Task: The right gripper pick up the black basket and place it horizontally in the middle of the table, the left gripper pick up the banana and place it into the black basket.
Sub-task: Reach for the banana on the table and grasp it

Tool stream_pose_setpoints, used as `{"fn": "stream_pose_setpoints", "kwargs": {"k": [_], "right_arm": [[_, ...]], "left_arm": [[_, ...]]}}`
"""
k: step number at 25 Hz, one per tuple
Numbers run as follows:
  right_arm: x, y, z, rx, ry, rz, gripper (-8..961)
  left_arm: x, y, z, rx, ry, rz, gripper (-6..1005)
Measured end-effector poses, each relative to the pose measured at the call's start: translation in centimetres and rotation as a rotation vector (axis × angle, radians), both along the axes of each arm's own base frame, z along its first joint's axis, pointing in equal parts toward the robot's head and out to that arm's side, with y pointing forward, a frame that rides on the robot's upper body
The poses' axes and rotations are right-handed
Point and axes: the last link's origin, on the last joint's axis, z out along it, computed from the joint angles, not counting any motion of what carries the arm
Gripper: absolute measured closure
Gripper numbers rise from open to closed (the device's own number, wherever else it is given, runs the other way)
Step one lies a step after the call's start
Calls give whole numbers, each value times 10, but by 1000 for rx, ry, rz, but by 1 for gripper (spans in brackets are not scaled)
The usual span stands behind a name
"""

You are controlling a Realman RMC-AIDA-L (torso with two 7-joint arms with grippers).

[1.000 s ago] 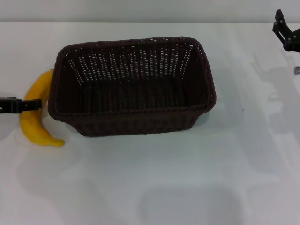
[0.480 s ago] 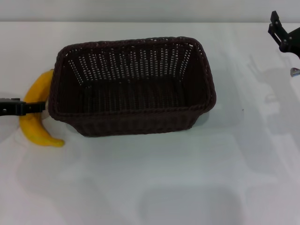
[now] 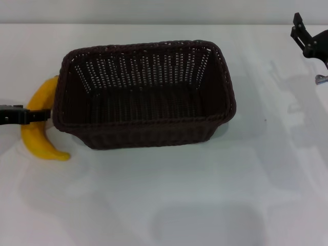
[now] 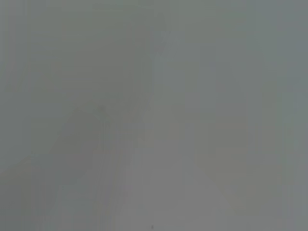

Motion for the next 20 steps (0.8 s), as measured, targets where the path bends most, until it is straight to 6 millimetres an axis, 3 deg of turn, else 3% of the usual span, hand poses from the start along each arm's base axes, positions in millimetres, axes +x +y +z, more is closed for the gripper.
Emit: {"fn": "stream_pose_setpoints", "kwargs": {"k": [15,20], "right_arm": [[-3,1,1,4,7,11,142],[-4,1,1,5,7,13,142]], "left_arm": [[1,3,-2,9,-5,6,345],[0,4,0,20,-2,8,504]]}}
